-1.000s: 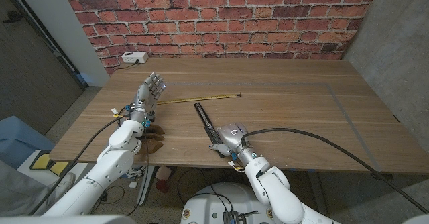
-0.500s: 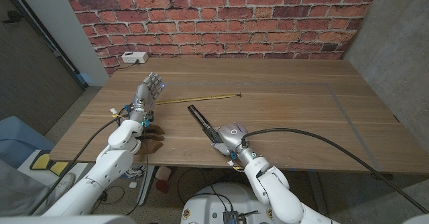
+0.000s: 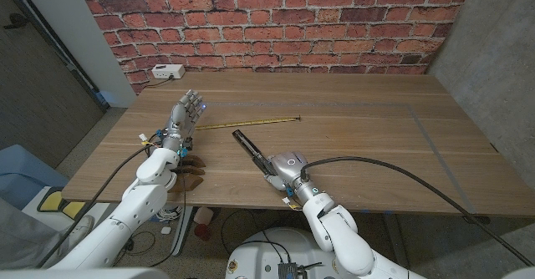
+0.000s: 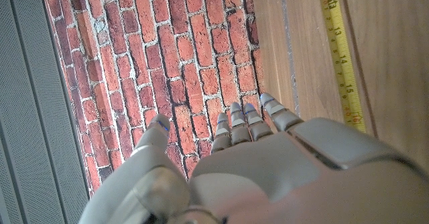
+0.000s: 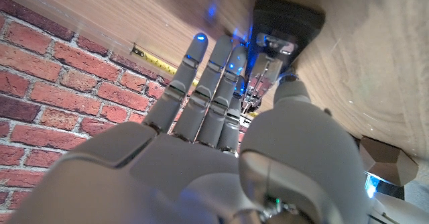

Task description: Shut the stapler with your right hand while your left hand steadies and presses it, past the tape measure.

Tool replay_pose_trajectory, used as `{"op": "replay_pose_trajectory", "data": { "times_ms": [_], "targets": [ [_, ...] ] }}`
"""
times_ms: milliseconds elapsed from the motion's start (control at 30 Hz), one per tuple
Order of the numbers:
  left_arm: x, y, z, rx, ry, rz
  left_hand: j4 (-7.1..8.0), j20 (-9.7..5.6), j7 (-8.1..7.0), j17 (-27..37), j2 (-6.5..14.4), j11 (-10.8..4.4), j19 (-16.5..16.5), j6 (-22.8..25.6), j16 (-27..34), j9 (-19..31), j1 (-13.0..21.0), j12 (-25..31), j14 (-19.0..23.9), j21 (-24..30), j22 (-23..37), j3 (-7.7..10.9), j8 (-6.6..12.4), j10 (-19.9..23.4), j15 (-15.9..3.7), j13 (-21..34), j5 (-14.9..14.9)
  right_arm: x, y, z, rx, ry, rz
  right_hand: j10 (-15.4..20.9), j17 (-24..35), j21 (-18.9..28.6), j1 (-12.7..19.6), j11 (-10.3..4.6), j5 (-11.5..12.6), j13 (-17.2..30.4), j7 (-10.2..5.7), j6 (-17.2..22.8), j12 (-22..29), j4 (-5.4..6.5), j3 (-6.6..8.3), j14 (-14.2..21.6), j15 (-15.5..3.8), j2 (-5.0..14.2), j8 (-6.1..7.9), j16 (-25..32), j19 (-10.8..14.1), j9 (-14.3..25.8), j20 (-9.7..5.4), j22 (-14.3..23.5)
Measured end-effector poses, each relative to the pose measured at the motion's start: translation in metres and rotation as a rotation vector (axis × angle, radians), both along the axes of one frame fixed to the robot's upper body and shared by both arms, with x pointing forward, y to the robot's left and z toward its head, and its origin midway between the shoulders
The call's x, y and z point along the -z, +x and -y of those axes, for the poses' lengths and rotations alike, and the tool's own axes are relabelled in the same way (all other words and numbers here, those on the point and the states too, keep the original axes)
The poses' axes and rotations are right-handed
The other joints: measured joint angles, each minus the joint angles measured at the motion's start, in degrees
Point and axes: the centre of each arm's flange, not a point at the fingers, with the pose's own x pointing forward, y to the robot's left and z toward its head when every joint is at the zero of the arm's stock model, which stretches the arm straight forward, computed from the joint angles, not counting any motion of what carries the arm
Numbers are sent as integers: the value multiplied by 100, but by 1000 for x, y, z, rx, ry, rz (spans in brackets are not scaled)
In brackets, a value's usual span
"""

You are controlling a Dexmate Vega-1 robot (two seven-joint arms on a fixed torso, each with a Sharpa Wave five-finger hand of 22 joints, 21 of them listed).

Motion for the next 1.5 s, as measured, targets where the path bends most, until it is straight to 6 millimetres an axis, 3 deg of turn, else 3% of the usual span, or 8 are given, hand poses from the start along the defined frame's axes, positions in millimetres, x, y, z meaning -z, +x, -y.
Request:
{"op": "replay_pose_trajectory", "data": {
  "times_ms": [200,233,300,500,1500],
  "targets": [
    [1,3,1,3,-1,-5,0,0,0,0,0,20,0,0,0,0,0,0,0,0,0,0,0,-21,0,0,0,1,2,1,-15,29,6,5,269,209,262,1,164,-1,-89,558,147,127,127,252,24,-262,203,149,51,141,-51,-17],
    [1,4,1,4,-1,-6,0,0,0,0,0,20,0,0,0,0,0,0,0,0,0,0,0,-21,0,0,0,1,2,2,-19,35,8,27,314,247,298,24,184,-1,-102,660,170,149,149,454,-143,-298,230,165,60,155,-64,-17],
    [2,5,1,4,-2,-6,0,0,0,0,0,20,0,0,0,0,0,0,0,0,0,0,0,-21,0,0,0,2,3,3,-24,43,11,68,386,320,346,64,187,0,-125,833,245,172,171,550,-259,-346,277,170,38,189,-103,-17],
    [3,7,2,5,-3,-11,0,0,0,0,0,20,0,0,0,0,0,0,0,0,0,0,0,-21,0,0,0,3,4,7,-41,70,22,149,555,490,443,145,225,0,15,1013,380,235,234,663,-348,-444,453,203,38,237,-103,0],
    [6,6,8,7,0,-24,0,22,0,0,0,-2,22,0,0,0,0,0,0,24,0,0,0,-1,0,0,0,0,3,23,-107,228,36,199,832,800,486,195,202,0,-119,1469,553,324,323,806,-428,-486,517,226,-68,531,-120,53]
  ]
}}
